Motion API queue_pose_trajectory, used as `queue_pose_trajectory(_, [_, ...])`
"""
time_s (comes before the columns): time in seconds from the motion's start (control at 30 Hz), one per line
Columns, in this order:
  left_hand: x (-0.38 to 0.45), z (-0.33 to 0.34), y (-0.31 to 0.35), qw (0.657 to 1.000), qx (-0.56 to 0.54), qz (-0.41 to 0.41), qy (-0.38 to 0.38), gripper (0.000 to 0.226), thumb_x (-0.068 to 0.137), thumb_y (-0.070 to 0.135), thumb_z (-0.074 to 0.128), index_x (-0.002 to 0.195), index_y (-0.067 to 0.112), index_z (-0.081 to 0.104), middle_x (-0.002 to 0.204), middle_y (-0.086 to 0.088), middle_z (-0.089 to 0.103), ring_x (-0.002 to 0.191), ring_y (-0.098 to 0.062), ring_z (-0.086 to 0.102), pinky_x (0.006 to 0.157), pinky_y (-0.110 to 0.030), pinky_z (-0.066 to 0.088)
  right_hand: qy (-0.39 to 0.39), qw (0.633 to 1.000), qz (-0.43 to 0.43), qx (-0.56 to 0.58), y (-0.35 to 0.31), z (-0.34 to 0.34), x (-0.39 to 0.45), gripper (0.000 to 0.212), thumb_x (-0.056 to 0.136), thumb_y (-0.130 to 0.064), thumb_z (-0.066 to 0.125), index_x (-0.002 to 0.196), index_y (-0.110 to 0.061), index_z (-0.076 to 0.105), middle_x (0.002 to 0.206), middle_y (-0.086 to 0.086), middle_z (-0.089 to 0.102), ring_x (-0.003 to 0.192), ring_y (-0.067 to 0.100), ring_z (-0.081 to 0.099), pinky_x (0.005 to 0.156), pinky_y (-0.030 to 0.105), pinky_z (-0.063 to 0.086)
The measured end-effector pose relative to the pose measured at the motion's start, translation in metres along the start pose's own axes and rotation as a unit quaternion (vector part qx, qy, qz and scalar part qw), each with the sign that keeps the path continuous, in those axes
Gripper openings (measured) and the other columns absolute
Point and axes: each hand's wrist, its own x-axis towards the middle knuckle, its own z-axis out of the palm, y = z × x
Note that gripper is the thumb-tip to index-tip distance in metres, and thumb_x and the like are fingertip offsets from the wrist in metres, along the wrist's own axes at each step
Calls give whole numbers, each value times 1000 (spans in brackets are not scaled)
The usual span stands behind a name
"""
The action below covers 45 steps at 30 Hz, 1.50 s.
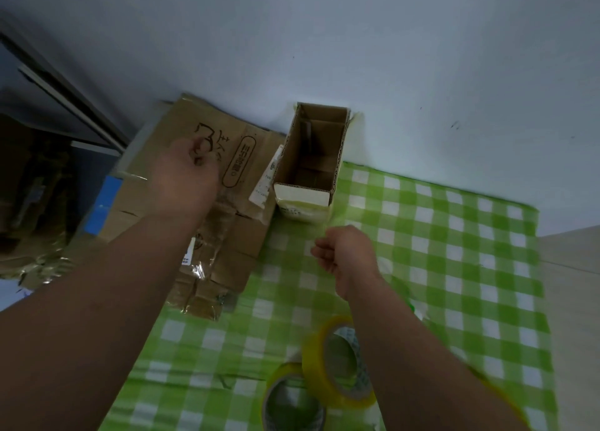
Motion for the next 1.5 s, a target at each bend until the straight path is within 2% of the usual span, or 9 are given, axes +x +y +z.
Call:
queue_pose_trajectory(0.23, [7, -34, -35, 985, 151, -85, -28, 67, 81, 33, 59, 144, 24, 39, 155, -11, 32, 141, -38, 29, 116, -57, 20, -149, 975, -63, -150, 14, 57, -31, 9, 95, -27, 58, 100, -32, 63, 103, -6, 67, 97, 19, 62, 94, 45, 52])
queue_pose_trajectory(0.4, [10, -55, -42, 991, -19, -129, -31, 64, 67, 42, 48, 127, 23, 56, 124, -12, 59, 108, -34, 59, 95, -53, 49, -91, 978, -127, -137, 13, 69, -41, 21, 95, -26, 58, 115, -30, 56, 98, -8, 65, 88, 15, 62, 80, 36, 54])
queue_pose_trajectory(0.63, [15, -86, -42, 941, -254, -200, 102, 30, 88, 34, 61, 112, 19, 67, 102, -2, 68, 92, -19, 65, 75, -31, 53, -180, 965, -182, -51, 7, 88, -63, 31, 95, -18, 59, 117, -39, 63, 119, -12, 68, 116, 16, 60, 106, 46, 44])
queue_pose_trajectory(0.83, [0, -132, -30, 846, -436, -277, 130, 4, 87, 28, 68, 87, 31, 66, 96, 5, 70, 92, -18, 66, 70, -39, 55, -236, 943, -232, -18, -9, 82, -88, 29, 76, -11, 59, 99, -26, 69, 92, -8, 75, 87, 8, 70, 71, 24, 56])
queue_pose_trajectory(0.93, [-8, -150, -25, 786, -525, -299, 133, 17, 83, 26, 73, 96, 30, 63, 101, 4, 69, 92, -22, 67, 73, -44, 58, -156, 955, -249, 32, -17, 73, -101, 24, 81, -4, 55, 92, -20, 69, 85, -7, 72, 81, 9, 66, 64, 22, 48])
queue_pose_trajectory(1.03, [-21, -160, -16, 757, -572, -298, 104, 25, 81, 23, 73, 105, 25, 66, 107, -1, 71, 97, -28, 69, 79, -50, 58, -99, 960, -258, 51, -24, 58, -110, 23, 87, -18, 63, 110, -23, 63, 105, -5, 65, 101, 16, 60, 81, 30, 46])
queue_pose_trajectory(1.2, [-54, -153, 4, 741, -615, -270, -9, 32, 91, 19, 59, 123, 12, 62, 110, -12, 73, 94, -33, 73, 74, -50, 59, -284, 938, -172, 96, -39, 26, -136, 67, 74, -51, 72, 133, -22, 58, 126, 6, 67, 118, 27, 62, 103, 45, 47])
queue_pose_trajectory(1.33, [-84, -133, 21, 744, -602, -286, -46, 30, 95, 19, 53, 121, 9, 64, 110, -13, 73, 94, -31, 73, 85, -48, 56, -334, 916, -180, 129, -44, -10, -146, 64, 76, -33, 75, 135, -24, 52, 122, 14, 68, 113, 35, 64, 97, 53, 51])
queue_pose_trajectory(1.5, [-119, -101, 51, 770, -532, -333, -115, 20, 95, 15, 51, 106, 4, 64, 83, -13, 76, 67, -27, 74, 44, -40, 55, -269, 920, -257, 123, -65, -97, -148, 66, 86, -14, 65, 141, -41, 39, 104, -3, 75, 97, 24, 69, 90, 43, 50])
